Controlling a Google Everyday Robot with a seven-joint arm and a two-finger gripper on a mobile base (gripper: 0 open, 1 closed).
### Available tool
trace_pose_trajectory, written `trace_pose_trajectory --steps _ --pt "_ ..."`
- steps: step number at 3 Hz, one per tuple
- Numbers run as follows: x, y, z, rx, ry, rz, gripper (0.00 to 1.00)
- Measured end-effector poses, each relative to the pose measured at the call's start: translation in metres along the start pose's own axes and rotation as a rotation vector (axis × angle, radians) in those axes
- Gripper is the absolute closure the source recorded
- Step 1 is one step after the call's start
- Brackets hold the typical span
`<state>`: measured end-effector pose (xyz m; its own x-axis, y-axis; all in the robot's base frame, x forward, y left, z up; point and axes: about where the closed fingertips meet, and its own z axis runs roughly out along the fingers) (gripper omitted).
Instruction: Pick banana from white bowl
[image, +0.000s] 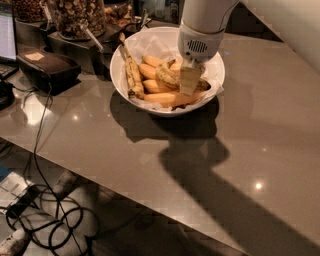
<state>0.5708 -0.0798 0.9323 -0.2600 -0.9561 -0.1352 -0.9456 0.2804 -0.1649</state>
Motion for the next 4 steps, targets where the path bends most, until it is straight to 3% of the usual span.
trace_pose_trajectory --steps 1,2,4 --pt "0.002 -0.001 -0.002 -0.020 -0.046 -0.014 1.00" --pt "0.002 -0.001 -0.002 -0.020 -0.047 -0.014 1.00" --pt "0.006 0.018 -0.055 0.014 -0.200 -0.054 1.00"
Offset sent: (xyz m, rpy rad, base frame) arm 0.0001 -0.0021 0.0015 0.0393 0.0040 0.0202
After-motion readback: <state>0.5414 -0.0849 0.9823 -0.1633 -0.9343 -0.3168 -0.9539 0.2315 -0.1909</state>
